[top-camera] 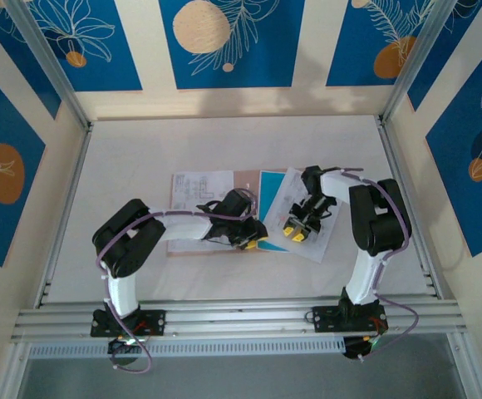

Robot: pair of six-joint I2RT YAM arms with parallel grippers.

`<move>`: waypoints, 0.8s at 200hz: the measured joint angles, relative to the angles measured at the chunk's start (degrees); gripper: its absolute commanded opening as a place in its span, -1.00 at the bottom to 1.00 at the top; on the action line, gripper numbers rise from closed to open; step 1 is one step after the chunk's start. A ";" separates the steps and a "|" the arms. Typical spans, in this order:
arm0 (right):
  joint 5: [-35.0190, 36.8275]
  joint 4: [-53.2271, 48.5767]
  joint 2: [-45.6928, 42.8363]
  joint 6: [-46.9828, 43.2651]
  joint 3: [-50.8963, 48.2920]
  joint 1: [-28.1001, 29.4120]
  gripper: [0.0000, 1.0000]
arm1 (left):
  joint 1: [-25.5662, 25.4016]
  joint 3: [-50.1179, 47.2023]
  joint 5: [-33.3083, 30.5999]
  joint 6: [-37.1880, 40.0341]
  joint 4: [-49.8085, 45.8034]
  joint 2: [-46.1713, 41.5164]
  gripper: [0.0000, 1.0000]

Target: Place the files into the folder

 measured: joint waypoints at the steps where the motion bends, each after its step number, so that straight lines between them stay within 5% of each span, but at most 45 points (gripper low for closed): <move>1: 0.09 -0.02 -0.09 0.00 -0.07 0.00 -0.44 | 0.00 0.00 -0.02 -0.11 0.00 0.00 -0.30; 76: 4.46 2.29 -10.97 1.07 0.28 -0.26 -0.35 | 0.00 0.02 -0.17 -0.02 0.07 0.66 -0.42; 160: 10.71 6.91 3.76 10.27 18.38 -5.11 -0.46 | 0.00 0.09 -0.15 0.04 0.13 0.72 -0.39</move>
